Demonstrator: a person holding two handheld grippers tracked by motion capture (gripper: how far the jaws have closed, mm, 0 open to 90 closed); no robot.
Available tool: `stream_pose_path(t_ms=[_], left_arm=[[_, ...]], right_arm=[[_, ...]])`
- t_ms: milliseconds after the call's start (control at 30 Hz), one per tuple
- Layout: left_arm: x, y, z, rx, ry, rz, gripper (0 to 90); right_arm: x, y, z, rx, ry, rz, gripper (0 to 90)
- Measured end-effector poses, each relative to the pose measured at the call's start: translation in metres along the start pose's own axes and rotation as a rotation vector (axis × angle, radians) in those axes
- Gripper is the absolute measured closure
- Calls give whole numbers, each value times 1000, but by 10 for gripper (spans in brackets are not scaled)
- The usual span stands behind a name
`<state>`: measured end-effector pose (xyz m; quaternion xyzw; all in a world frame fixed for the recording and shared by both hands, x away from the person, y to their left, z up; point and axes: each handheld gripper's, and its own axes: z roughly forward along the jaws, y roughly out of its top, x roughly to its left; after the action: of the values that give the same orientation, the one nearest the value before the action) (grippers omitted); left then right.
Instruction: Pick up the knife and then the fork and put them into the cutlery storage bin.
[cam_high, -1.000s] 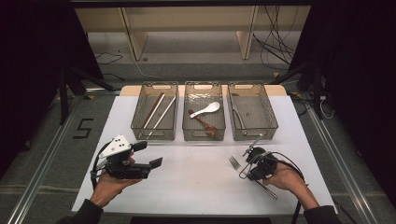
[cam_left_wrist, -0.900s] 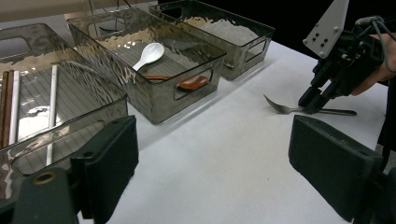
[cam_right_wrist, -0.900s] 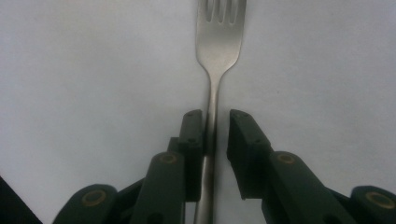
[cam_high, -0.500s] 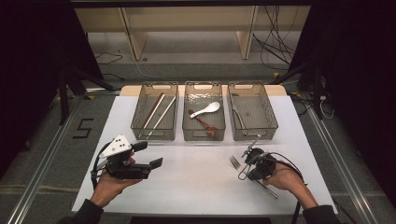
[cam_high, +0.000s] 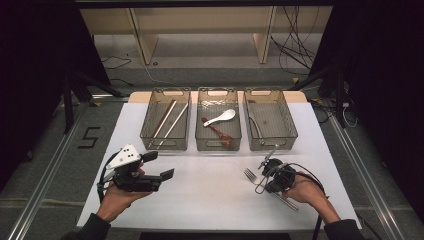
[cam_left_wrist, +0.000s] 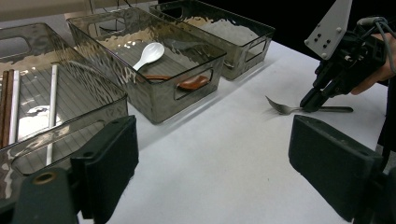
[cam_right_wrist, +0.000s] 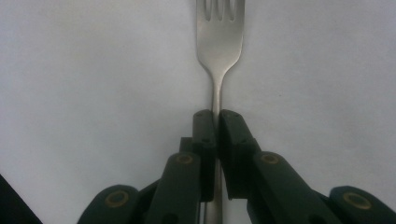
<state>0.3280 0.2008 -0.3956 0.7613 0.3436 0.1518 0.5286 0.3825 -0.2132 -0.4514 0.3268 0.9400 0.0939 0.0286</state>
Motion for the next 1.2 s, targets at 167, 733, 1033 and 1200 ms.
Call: stream_pose_path(t_ms=[167,733,1033,1200], left_arm=[[0,0,0,-1,1,-2,155],[0,0,0,-1,1,-2,155],[1,0,0,2,0,-4,155],[1,0,0,1,2,-4,155]], right_arm=[[0,0,-1,-9,0,4,857],[-3,-1,-9,-50,16,19,859],[-8,-3,-20,-105,39,39,859],[-12,-6,-32,-166,60,64,860]])
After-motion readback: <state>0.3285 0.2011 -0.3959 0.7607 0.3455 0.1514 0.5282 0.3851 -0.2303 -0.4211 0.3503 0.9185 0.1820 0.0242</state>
